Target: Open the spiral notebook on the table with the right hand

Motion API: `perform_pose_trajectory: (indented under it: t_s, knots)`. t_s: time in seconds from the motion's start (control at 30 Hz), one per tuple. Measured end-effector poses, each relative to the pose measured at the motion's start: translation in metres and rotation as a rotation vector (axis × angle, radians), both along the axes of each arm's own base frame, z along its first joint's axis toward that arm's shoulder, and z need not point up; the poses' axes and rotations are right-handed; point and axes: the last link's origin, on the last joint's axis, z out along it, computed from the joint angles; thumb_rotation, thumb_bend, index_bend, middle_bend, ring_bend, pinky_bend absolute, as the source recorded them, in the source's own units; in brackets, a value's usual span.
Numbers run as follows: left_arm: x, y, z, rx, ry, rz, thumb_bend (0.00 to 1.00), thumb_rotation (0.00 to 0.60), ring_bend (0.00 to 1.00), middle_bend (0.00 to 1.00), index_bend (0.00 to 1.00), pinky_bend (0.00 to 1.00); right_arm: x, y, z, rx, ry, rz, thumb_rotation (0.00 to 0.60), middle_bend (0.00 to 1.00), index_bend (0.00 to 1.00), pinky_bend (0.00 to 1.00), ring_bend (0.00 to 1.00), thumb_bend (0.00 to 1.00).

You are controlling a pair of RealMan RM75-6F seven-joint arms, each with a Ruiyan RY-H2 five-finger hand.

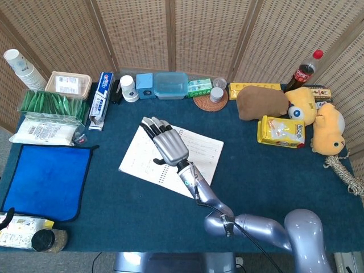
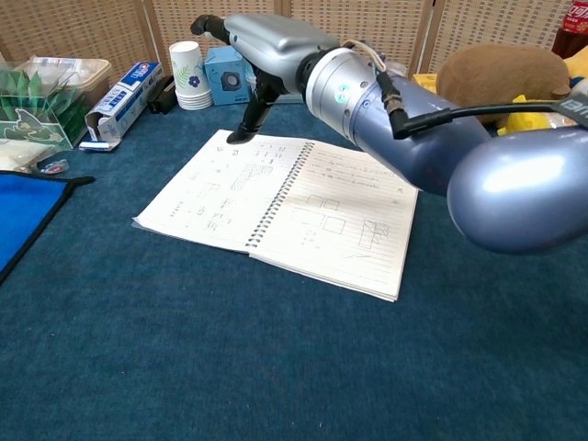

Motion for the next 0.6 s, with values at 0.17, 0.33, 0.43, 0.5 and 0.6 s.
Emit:
perform_pose_trajectory:
  t_s: [0.17, 0.33, 0.43, 0.5, 0.6]
  knots:
    - [-0.001, 0.000, -0.002, -0.012, -0.001, 0.005, 0.31, 0.600, 0.03, 0.08, 0.22, 0.00, -0.010, -0.001, 0.008, -0.029, 0.005, -0.006, 0.600, 0.07, 0.00, 0.17, 0.05, 0.14]
    - [0.001, 0.004, -0.005, -0.036, 0.003, -0.006, 0.31, 0.600, 0.03, 0.08, 0.22, 0.00, -0.033, 0.001, 0.025, -0.067, 0.026, -0.031, 0.600, 0.06, 0.00, 0.16, 0.02, 0.14]
    - [0.001, 0.006, -0.007, -0.046, 0.002, -0.008, 0.31, 0.600, 0.03, 0.08, 0.22, 0.00, -0.054, 0.002, 0.039, -0.104, 0.059, -0.058, 0.600, 0.07, 0.00, 0.15, 0.01, 0.14]
    - [0.002, 0.008, -0.010, -0.057, 0.001, -0.009, 0.31, 0.600, 0.03, 0.08, 0.22, 0.00, -0.070, 0.004, 0.048, -0.126, 0.076, -0.087, 0.600, 0.07, 0.00, 0.15, 0.01, 0.14]
    - [0.003, 0.013, -0.016, -0.078, -0.003, -0.012, 0.31, 0.600, 0.03, 0.08, 0.22, 0.00, -0.100, 0.010, 0.068, -0.152, 0.104, -0.142, 0.600, 0.07, 0.00, 0.15, 0.01, 0.14]
